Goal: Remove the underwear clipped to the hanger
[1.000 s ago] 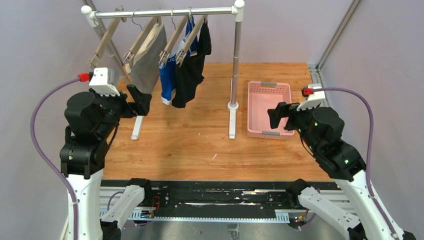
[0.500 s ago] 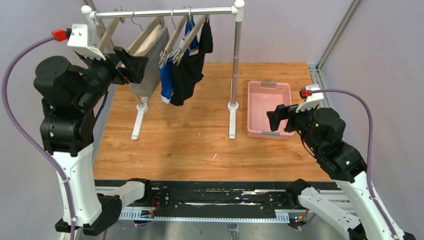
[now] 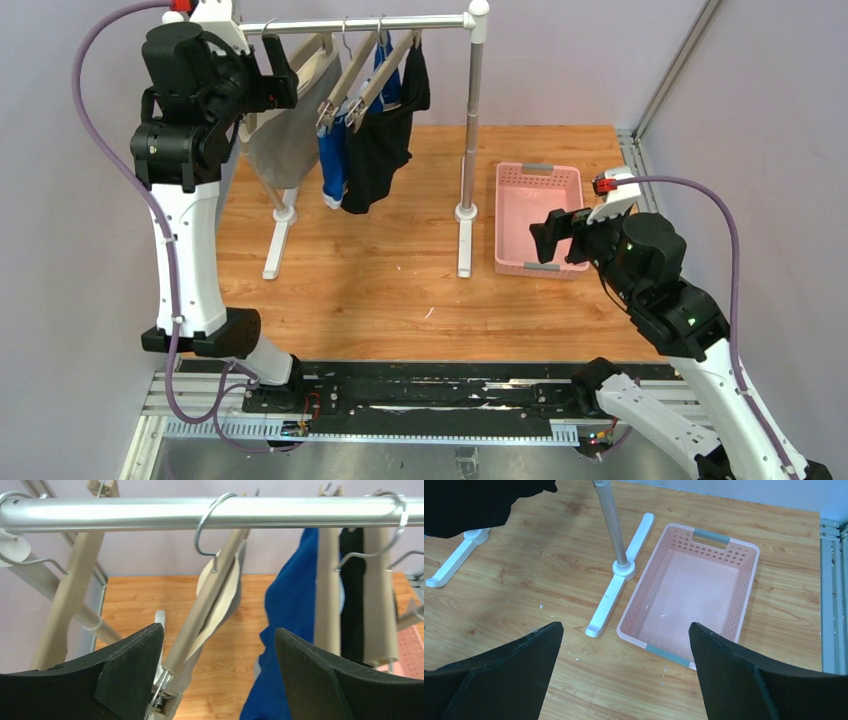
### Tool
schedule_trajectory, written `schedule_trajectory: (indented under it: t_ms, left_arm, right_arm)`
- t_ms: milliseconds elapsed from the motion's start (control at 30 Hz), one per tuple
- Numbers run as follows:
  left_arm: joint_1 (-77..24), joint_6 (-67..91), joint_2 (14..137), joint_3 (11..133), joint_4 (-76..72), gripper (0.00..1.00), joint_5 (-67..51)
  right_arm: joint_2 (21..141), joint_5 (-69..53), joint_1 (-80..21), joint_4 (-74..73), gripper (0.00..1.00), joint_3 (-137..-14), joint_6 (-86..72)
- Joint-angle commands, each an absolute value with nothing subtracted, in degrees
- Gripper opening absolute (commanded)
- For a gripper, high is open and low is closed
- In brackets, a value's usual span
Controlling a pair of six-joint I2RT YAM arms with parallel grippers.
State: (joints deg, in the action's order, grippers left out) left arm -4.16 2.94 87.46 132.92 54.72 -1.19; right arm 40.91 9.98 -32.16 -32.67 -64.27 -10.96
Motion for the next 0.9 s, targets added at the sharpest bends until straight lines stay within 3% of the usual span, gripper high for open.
schedule_trajectory:
  t_ms: [0, 633, 867]
  left_arm:
    - [-3.2, 0.8, 88.2, 136.2, 56.8, 0.90, 3.6]
    - [-3.0, -0.4, 83.3, 122.6, 46.8, 0.70, 2.9]
    - [-3.0, -0.1, 83.3, 120.6, 42.0, 0.69, 1.2]
  right_arm:
    - [41.1, 8.9, -32.6, -31.8, 0.99, -64.4, -9.5]
    - [41.1, 6.8, -32.6, -29.3, 0.99, -62.2, -9.1]
    - [39.7, 5.6, -32.5, -28.4, 0.99, -61.1, -9.1]
